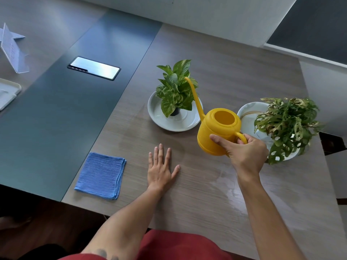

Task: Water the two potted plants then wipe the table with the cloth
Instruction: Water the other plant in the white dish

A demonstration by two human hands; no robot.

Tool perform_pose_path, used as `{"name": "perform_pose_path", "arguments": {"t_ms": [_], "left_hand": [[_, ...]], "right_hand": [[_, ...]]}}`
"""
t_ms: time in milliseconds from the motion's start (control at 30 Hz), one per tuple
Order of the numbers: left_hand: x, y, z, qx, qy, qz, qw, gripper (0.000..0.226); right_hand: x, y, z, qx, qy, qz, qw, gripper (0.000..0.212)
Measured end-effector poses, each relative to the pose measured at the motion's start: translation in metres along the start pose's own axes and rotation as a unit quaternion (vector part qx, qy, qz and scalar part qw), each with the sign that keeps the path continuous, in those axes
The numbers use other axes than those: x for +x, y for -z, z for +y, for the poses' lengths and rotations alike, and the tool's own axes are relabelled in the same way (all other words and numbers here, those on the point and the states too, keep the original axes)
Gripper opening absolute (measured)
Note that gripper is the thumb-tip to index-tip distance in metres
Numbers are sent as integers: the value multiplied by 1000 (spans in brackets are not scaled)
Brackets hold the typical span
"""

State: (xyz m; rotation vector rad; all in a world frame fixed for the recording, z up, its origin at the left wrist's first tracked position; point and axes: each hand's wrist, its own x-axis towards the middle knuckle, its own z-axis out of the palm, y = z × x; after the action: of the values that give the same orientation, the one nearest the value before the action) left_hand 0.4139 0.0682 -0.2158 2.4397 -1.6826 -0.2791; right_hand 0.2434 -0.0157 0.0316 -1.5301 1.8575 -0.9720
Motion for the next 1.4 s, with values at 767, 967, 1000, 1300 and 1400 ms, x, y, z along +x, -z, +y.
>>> {"name": "perform_pose_path", "arguments": {"t_ms": [767, 967, 1000, 1300, 1400], "left_hand": [[0, -1, 1, 9, 10, -2, 1000, 81], [-1, 5, 3, 3, 11, -5, 1000, 81], [-1, 5, 3, 2, 12, -8, 1000, 81], [-2, 10, 4, 2, 15, -18, 1000, 81], [-2, 11, 5, 1, 15, -21, 1000, 81]], "right_hand": [[13, -2, -19, 1, 0, 1, 1000, 56], [19, -4, -18, 2, -8, 1, 1000, 68], [19, -4, -19, 1, -9, 1, 1000, 68], [19, -2, -22, -13, -2, -2, 1000, 60], [19, -1, -22, -18, 3, -1, 1000, 57]]}}
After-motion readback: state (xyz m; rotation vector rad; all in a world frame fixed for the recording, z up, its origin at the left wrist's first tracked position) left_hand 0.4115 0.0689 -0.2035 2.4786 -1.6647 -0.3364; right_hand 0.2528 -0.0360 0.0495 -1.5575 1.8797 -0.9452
